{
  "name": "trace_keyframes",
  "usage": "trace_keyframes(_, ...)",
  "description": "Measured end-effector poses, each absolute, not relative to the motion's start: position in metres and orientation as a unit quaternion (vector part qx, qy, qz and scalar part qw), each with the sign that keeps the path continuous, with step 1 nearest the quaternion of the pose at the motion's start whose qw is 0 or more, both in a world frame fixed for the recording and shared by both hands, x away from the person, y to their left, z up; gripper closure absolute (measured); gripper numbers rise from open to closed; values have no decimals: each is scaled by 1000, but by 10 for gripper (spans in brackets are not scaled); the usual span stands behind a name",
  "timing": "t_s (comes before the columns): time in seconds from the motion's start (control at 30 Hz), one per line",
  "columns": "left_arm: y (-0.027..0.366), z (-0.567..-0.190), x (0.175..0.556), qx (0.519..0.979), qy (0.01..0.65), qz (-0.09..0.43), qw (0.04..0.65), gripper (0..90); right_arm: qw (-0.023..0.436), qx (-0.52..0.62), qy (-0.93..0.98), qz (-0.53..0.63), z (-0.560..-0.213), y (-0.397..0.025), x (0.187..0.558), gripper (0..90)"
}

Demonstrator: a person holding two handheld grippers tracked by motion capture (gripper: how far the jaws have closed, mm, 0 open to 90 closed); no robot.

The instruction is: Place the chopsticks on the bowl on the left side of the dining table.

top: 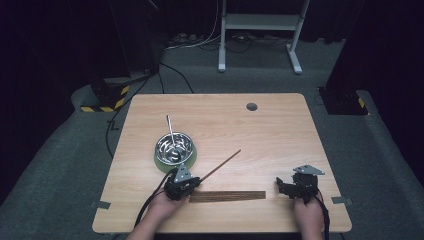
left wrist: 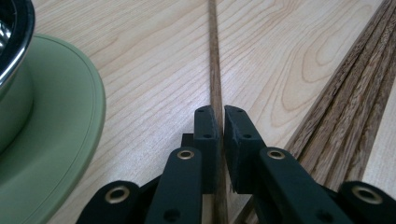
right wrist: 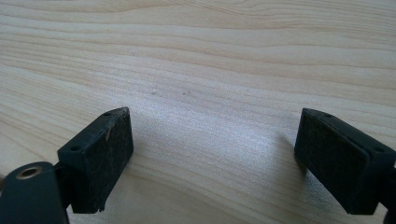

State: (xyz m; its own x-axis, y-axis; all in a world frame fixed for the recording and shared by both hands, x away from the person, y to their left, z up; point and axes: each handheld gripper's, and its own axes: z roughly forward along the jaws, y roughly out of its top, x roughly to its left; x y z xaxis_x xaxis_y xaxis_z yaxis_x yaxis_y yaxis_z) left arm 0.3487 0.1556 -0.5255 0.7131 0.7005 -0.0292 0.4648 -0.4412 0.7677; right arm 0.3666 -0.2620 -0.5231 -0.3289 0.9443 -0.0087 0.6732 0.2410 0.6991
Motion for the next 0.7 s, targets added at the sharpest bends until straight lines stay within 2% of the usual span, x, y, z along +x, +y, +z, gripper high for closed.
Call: trace_keyframes(0.7, 171, -505, 334, 809, 348, 175, 440, 836, 223, 535, 756, 305, -523, -262, 367, 112)
